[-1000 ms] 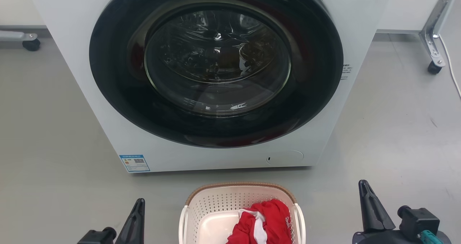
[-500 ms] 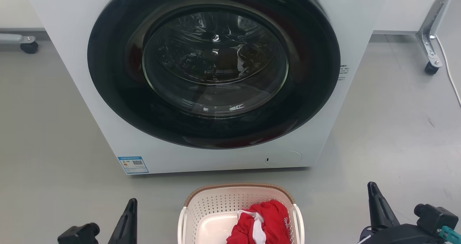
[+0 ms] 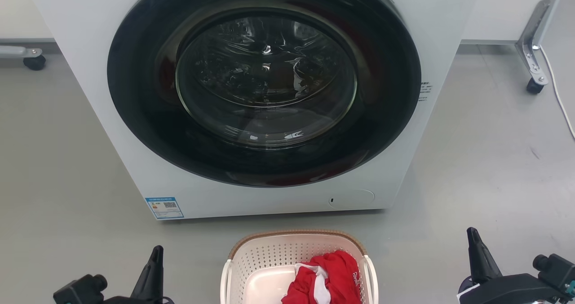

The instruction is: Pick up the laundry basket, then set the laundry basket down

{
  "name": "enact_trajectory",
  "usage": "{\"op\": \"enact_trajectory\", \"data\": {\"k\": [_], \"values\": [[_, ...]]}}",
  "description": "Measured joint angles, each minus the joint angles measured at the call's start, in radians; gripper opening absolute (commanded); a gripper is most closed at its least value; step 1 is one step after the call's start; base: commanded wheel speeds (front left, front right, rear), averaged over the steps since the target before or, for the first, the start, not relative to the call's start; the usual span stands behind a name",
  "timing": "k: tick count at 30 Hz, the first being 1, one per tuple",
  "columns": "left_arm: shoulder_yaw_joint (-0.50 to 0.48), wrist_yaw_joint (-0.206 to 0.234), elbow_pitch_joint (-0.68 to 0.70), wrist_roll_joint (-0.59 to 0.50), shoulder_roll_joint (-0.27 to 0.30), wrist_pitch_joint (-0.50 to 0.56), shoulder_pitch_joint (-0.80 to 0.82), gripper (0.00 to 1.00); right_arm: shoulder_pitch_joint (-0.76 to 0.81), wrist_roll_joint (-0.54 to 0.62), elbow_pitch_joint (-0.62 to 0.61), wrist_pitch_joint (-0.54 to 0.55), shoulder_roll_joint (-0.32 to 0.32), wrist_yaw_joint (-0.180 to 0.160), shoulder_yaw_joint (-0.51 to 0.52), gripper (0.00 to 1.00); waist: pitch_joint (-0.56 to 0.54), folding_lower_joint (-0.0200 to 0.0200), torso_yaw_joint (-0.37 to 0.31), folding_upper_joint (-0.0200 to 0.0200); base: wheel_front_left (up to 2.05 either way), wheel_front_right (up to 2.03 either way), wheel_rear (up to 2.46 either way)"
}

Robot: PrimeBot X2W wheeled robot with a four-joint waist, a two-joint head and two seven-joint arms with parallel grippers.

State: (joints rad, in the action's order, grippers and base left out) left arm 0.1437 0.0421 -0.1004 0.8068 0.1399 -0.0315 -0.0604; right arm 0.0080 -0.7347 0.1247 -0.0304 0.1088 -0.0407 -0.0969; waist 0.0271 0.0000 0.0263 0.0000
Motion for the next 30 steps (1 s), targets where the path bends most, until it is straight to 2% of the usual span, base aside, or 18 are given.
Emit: {"op": "enact_trajectory", "data": {"k": [30], "values": [[-0.114, -0.079, -0.094, 0.384, -0.047, 0.074, 0.064, 0.0, -0.043, -0.423, 0.084, 0.073, -0.031, 0.078, 0.112, 0.0, -0.012, 0.0, -0.013, 0.0, 0.0, 0.0, 0.0]]}}
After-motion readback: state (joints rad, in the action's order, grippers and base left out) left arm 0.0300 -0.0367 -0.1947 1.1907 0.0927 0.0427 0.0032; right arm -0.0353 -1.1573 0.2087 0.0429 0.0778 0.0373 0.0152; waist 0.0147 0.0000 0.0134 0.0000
